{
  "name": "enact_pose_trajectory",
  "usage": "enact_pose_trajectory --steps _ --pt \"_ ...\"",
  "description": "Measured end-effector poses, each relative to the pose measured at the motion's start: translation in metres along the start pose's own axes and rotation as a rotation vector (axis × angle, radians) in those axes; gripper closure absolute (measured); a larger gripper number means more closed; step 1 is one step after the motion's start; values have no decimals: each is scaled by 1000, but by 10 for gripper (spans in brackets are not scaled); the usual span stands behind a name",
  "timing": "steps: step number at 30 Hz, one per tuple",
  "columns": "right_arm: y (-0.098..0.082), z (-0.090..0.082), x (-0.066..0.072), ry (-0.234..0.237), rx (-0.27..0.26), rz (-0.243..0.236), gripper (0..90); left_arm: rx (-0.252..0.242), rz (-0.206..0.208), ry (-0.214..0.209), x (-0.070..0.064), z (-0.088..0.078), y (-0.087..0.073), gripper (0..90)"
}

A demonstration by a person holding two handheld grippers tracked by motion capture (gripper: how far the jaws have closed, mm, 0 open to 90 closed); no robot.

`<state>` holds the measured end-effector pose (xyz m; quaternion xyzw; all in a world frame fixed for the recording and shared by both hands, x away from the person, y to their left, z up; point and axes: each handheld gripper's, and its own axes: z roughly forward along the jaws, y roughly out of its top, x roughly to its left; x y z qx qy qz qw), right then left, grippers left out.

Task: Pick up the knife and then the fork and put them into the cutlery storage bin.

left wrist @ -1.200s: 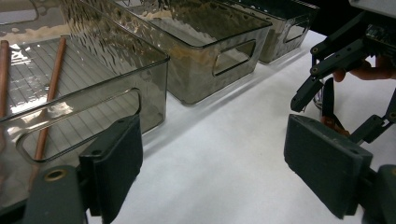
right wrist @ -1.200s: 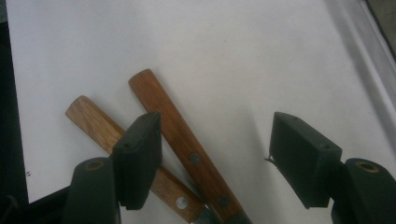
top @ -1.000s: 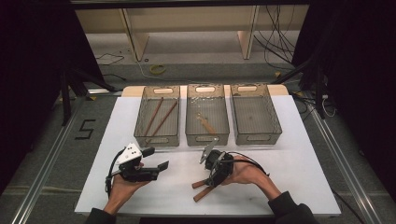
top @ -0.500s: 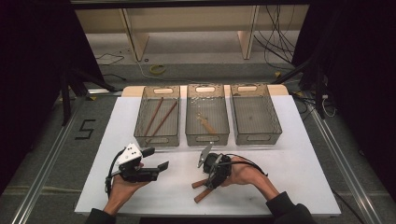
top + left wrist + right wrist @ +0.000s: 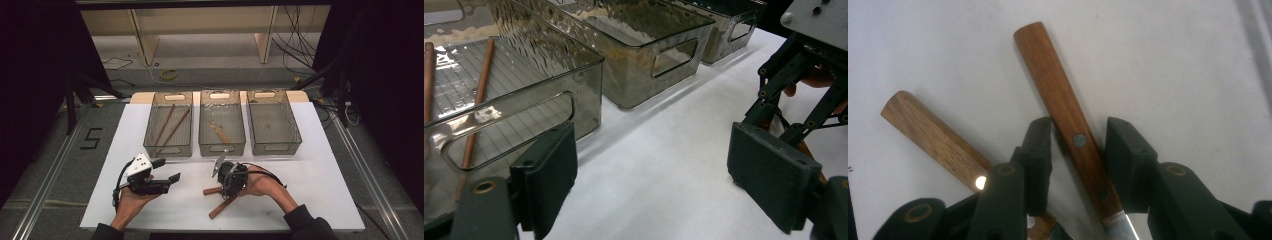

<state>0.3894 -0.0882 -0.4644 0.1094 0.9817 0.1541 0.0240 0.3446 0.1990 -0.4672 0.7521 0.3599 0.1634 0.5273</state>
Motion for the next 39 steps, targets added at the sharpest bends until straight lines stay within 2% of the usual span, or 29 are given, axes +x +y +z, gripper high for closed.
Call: enact_pose_trajectory --steps 4,9,14,18,24,29,33,34,36,37,39 --pt "1 0 0 -9 5 20 709 0 0 0 0 0 0 197" --pt "0 -1 -1 -12 10 14 757 0 1 0 0 0 0 198" --pt "0 -1 0 -12 8 40 763 1 0 0 0 0 0 198" --pt "0 -1 -1 -16 12 33 765 1 2 1 0 0 0 198" --pt "0 -3 -2 -44 2 85 768 0 4 3 1 0 0 199" --pt "-2 -8 -5 -36 -24 96 769 -1 3 3 1 0 0 199" --pt "-3 -9 -7 -25 -37 133 769 -1 3 3 1 -1 0 199" --pt "-4 -10 -8 -20 -35 124 769 -1 3 3 1 -1 0 200" --pt "-4 -10 -8 -31 -36 139 769 -1 2 4 1 -1 0 200" --pt "-4 -10 -9 -32 -38 123 769 0 2 3 1 -1 0 200" --pt "-4 -11 -8 -34 -40 145 769 -1 3 4 1 -1 0 200"
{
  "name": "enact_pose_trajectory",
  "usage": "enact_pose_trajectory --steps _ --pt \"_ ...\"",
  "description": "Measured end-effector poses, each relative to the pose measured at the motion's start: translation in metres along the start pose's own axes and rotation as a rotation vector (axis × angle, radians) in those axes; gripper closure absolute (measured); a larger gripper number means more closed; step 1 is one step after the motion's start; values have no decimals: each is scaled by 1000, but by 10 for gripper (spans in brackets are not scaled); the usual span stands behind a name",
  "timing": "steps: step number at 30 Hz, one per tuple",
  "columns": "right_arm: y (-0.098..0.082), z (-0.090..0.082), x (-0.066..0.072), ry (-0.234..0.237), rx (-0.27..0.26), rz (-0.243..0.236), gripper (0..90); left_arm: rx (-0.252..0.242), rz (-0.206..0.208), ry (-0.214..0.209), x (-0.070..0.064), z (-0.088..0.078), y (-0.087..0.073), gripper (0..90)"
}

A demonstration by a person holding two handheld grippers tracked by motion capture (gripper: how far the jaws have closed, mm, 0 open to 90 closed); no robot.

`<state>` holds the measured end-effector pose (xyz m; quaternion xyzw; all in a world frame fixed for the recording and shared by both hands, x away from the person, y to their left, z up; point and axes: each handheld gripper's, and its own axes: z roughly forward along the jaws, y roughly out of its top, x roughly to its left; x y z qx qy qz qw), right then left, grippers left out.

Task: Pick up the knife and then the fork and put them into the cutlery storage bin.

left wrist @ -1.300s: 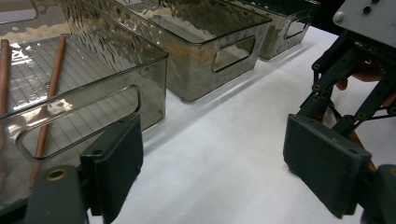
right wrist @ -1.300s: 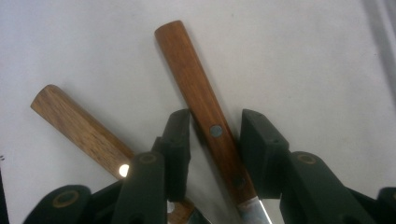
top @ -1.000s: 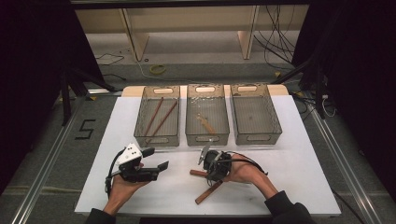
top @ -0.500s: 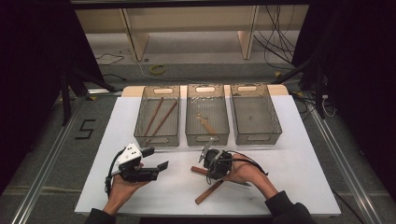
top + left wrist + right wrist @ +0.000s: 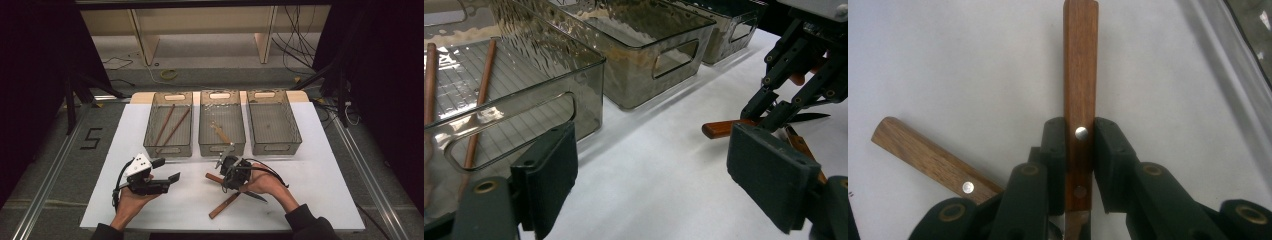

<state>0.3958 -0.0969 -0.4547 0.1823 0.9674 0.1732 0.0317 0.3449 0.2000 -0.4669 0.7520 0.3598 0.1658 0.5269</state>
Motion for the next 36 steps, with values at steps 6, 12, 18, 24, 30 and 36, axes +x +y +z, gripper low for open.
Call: enact_pose_trajectory --steps 6,12,18,24,30,36 --pt "-1 -6 -3 -4 -38 18 770 0 0 0 0 0 0 200" --pt "-2 -16 -8 4 -80 75 771 0 0 0 0 0 0 200" --pt "-3 -26 -12 0 -121 108 771 0 -3 0 0 0 0 200" --pt "-5 -42 -18 -11 -176 136 771 2 -3 1 0 1 0 200" --pt "-9 -65 -30 -29 -235 170 771 4 -5 1 0 1 0 200" --pt "-10 -84 -44 -51 -278 215 770 -7 -14 0 1 0 0 199"
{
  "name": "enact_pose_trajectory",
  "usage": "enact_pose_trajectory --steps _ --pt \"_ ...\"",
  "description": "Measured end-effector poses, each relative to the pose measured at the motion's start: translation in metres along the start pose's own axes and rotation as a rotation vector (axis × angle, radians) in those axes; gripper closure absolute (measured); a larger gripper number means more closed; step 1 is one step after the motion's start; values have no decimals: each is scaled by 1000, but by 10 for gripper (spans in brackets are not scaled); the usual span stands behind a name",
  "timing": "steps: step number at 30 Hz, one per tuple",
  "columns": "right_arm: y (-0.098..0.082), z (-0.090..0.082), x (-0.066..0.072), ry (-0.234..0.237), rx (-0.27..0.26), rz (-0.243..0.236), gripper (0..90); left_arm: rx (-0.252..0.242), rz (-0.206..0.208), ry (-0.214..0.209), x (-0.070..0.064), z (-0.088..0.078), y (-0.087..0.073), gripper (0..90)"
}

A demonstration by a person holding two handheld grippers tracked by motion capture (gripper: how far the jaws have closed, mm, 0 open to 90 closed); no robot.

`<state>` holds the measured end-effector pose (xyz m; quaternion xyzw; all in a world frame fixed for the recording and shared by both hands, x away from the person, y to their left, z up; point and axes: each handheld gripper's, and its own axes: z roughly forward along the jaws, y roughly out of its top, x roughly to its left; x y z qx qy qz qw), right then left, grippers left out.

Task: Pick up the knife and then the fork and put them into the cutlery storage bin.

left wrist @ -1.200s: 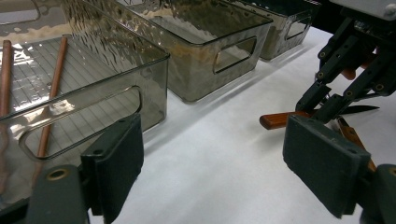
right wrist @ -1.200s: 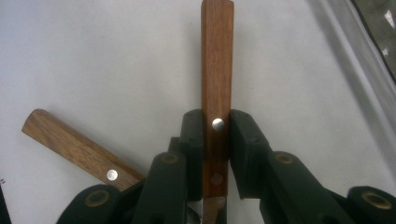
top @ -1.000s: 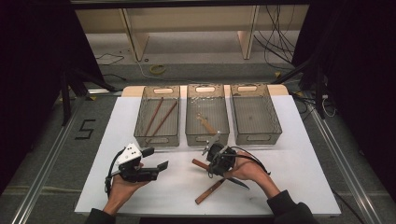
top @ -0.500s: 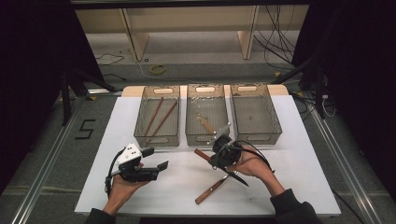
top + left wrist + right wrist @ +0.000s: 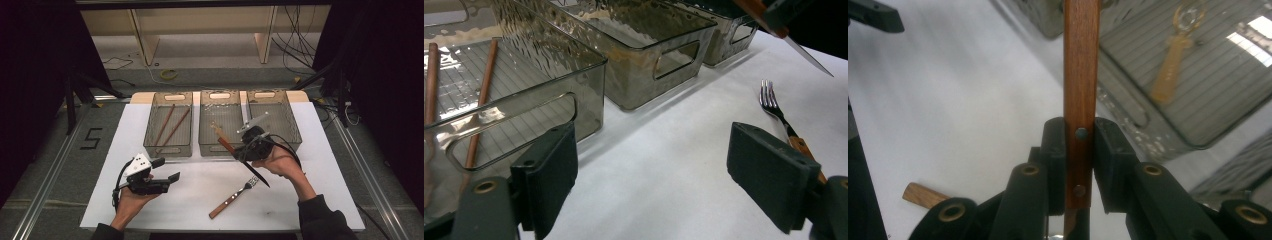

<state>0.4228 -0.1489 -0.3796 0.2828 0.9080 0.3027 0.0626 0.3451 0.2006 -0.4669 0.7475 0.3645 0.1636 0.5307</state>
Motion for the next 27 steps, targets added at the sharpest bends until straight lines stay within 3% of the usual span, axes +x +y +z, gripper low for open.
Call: enact_pose_trajectory --steps 11,18,27 --pt "9 -20 -24 -80 -62 34 770 -6 -1 -2 0 0 0 197" --pt "15 -31 -40 -109 -91 83 770 -7 2 -2 1 0 0 197" --pt "27 -46 -71 -164 -143 151 770 -11 -2 -2 1 0 0 197"
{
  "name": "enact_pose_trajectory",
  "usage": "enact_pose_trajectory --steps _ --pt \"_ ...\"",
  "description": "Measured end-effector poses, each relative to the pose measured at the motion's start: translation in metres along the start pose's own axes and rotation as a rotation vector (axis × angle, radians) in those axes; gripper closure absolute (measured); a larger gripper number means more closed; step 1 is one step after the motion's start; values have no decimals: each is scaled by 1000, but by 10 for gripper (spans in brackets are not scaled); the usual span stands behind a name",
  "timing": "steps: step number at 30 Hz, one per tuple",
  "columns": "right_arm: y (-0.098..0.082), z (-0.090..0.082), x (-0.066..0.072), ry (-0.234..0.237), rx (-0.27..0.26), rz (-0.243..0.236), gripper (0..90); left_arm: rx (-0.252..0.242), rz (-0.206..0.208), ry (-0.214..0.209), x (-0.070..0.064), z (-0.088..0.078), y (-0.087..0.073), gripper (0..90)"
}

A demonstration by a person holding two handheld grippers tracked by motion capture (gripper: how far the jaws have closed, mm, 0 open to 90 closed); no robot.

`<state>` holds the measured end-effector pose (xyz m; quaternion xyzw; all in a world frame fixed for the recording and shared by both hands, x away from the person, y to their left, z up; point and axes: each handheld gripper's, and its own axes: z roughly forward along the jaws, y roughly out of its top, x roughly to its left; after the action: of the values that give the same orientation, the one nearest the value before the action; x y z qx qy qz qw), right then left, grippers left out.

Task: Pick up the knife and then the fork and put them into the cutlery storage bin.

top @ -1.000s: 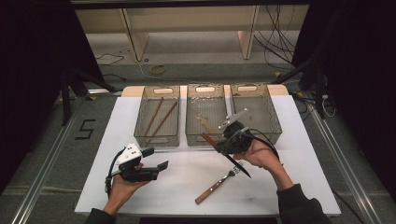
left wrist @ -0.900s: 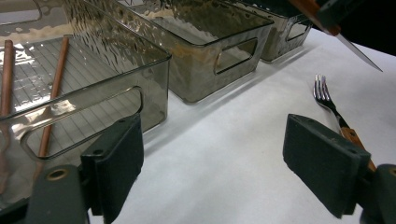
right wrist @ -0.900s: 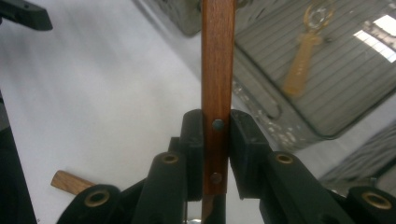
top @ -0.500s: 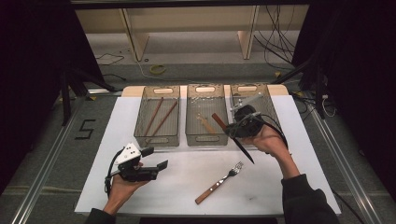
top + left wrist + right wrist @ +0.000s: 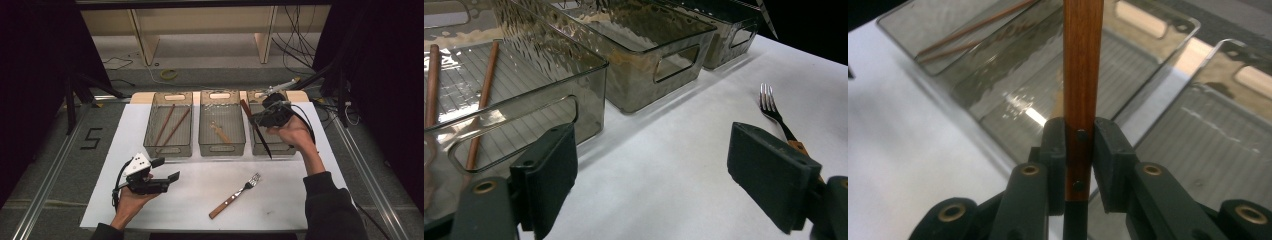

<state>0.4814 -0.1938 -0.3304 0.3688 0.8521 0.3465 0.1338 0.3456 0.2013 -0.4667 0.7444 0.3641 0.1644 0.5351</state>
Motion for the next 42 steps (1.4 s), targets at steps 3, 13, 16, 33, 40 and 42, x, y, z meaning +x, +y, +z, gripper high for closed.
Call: enact_pose_trajectory --steps 3,13,16,33,40,42 --pt "6 -4 -9 -15 -24 24 770 -2 0 0 0 0 0 197" --pt "18 -13 -29 -61 -71 67 770 -3 1 -1 0 0 0 197" --pt "20 -14 -34 -67 -77 84 770 -3 0 -1 0 0 0 197" --pt "29 -11 -60 -129 -105 157 769 -2 0 -1 0 0 0 197" --pt "26 -7 -71 -157 -96 184 769 -3 -1 -2 1 0 0 197" --pt "23 -6 -74 -166 -96 191 769 -3 -1 -2 1 -1 0 197"
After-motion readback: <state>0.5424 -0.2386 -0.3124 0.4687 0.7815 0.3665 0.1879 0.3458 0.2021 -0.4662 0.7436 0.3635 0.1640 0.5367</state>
